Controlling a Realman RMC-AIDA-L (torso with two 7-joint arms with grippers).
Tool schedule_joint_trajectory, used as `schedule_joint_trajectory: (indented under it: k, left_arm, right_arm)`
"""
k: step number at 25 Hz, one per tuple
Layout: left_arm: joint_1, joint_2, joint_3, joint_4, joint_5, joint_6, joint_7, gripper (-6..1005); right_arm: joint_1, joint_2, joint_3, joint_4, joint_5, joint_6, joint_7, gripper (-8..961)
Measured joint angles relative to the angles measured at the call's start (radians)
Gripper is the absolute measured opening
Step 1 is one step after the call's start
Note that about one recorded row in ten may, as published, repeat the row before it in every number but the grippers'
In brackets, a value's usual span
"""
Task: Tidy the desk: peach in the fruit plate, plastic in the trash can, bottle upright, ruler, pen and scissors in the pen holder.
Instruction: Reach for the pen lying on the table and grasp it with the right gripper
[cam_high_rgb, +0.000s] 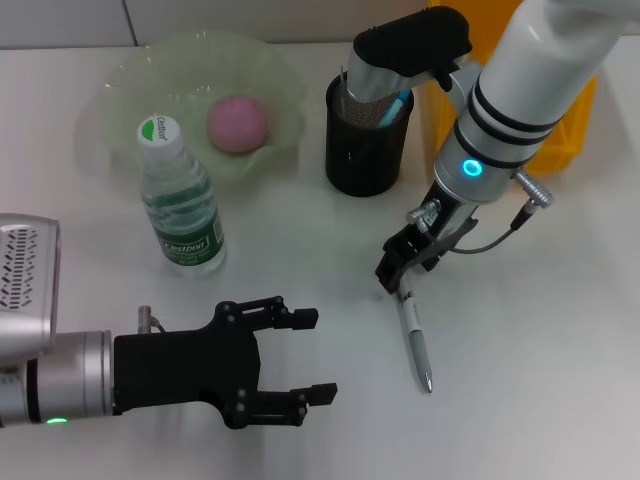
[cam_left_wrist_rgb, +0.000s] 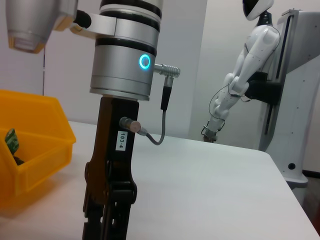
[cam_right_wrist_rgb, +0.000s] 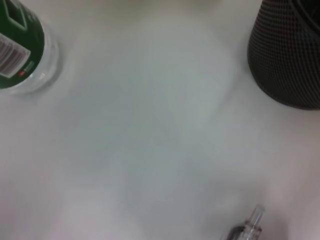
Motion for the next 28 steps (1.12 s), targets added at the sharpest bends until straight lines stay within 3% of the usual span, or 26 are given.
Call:
schedule_joint_trajectory:
  k: [4, 9, 20, 28]
  left_arm:
    - [-0.001, 0.0, 0.0, 0.0, 0.0, 0.0, 0.0, 797]
    - [-0.003, 0.0, 0.0, 0.0, 0.0, 0.0, 0.0, 797]
    - [-0.006, 0.0, 0.001, -0.008, 0.0, -0.003, 0.002, 798]
    - [-0.007, 0.0, 0.002, -0.013, 0.0, -0.006, 0.01, 798]
  right_arm:
    - [0.002, 0.0, -0.002, 0.004, 0.0, 0.003, 0.0, 680]
    - [0.005, 0.0, -0.01, 0.01, 0.0, 0.003, 0.0, 537]
    - [0.004, 0.0, -0.011, 0.017, 0.012, 0.011, 0.0, 423]
    - [0.015, 0.0, -0.032, 0.044, 0.04, 0.027, 0.0, 407]
